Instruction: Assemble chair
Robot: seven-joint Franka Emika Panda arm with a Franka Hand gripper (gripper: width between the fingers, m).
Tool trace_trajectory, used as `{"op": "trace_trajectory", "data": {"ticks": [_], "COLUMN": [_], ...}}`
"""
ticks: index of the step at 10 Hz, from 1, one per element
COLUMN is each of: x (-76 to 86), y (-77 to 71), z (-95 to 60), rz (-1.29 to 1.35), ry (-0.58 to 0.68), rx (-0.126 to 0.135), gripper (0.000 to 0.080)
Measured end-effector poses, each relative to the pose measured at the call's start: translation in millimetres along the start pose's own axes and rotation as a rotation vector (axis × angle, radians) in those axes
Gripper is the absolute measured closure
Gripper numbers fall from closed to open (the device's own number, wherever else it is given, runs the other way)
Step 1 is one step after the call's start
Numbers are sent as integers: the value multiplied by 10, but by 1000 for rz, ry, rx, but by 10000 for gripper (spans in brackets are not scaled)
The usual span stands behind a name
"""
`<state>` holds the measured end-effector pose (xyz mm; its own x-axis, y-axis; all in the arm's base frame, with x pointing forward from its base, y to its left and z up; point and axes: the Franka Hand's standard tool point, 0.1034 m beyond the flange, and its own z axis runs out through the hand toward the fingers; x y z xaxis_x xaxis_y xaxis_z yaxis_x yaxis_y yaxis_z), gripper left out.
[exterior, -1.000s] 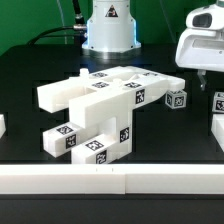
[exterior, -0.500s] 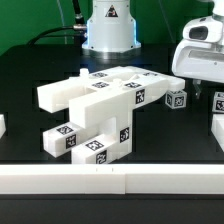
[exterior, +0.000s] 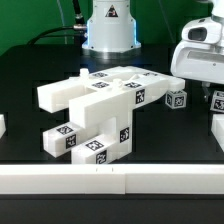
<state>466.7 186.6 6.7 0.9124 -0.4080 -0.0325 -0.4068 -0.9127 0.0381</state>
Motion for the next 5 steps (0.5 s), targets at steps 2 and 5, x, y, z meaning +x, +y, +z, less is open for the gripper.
{"op": "trace_trajectory", "data": {"ticks": [2, 5], "x": [2, 72], "y": [15, 62], "z": [3, -83], "rz": [-5, -31], "ry": [0, 1], "rx": [-1, 2], "gripper": [529, 529]}}
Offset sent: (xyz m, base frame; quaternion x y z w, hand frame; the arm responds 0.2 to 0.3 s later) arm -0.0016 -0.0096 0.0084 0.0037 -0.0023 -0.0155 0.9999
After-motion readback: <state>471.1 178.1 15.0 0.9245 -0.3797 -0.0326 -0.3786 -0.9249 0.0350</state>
